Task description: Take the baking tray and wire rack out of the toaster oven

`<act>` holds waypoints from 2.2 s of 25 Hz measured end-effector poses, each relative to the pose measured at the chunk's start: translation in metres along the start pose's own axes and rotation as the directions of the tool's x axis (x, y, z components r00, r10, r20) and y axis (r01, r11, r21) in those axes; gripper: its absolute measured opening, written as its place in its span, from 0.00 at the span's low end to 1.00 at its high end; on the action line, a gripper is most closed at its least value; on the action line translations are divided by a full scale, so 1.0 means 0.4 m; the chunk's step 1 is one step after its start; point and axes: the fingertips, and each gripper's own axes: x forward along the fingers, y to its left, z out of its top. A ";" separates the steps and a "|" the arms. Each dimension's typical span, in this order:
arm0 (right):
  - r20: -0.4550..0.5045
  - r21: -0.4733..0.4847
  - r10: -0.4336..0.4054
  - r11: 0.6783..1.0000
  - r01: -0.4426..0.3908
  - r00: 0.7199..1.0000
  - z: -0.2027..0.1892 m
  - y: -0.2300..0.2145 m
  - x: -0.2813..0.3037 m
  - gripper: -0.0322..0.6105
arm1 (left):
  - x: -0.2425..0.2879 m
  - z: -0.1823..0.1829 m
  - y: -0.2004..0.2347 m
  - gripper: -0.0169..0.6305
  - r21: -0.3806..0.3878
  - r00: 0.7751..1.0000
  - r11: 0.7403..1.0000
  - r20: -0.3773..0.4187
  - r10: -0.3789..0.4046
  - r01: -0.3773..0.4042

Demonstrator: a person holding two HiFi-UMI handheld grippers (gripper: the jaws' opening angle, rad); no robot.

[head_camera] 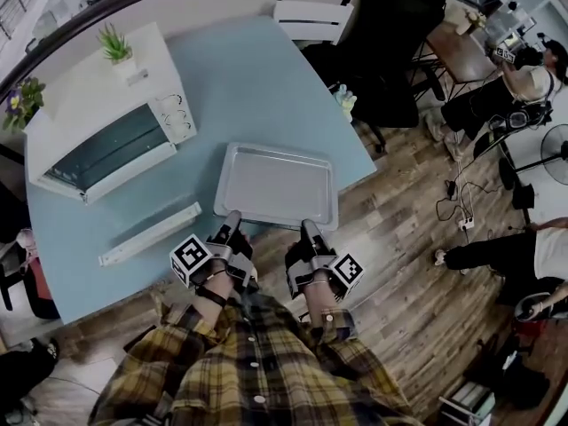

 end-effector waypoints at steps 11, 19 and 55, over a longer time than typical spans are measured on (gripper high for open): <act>-0.004 -0.007 -0.089 0.996 0.089 0.996 -0.005 -0.097 0.024 0.13 | 0.025 0.023 0.092 0.06 -0.015 0.987 0.987 -0.015 0.159 -0.159; 0.021 -0.009 -0.078 0.997 0.078 0.997 -0.012 -0.113 0.019 0.24 | -0.005 0.047 0.112 0.27 0.018 0.979 0.979 0.010 0.201 -0.201; -0.651 -0.717 -0.012 -0.320 -0.619 0.759 -0.886 0.518 0.154 0.08 | -0.697 0.557 -0.439 0.01 0.866 0.870 0.205 0.483 -0.103 -0.456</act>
